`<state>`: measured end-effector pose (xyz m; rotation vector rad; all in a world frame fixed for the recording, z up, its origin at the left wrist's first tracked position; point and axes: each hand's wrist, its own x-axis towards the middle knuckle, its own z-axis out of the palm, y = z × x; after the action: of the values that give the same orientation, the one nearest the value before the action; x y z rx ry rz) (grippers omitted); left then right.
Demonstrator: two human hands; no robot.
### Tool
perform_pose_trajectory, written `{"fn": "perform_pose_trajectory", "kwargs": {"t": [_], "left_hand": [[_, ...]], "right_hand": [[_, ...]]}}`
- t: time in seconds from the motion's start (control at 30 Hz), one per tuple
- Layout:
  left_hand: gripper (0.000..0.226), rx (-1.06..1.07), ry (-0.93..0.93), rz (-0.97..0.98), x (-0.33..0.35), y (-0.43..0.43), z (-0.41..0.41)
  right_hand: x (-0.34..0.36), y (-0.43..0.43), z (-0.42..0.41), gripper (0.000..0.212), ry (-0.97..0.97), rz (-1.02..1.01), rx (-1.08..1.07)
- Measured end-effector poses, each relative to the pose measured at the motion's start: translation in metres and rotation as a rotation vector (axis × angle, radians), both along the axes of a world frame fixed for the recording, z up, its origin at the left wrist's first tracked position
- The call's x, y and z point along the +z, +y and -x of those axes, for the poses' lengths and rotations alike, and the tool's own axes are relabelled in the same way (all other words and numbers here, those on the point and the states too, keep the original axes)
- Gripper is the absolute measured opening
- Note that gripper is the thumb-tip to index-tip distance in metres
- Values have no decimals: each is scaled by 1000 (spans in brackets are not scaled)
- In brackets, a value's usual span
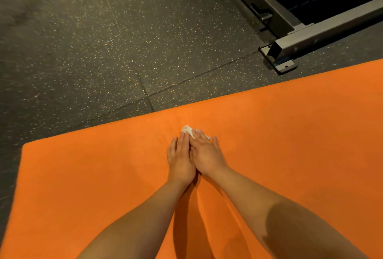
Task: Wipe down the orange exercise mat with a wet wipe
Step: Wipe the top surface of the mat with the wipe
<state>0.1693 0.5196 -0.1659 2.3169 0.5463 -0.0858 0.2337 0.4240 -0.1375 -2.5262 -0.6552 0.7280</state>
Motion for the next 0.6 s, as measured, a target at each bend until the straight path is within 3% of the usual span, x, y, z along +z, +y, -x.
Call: {"fn": "perform_pose_trajectory", "kwargs": {"t": [0.53,0.6], "left_hand": [[65,-89,260,-84,29,-65,201],[58,-127,292,-119,37,-73,225]], "right_hand": [[26,-74,193,52,116,132,108],[34,-84,219,52,126,155,127]]}}
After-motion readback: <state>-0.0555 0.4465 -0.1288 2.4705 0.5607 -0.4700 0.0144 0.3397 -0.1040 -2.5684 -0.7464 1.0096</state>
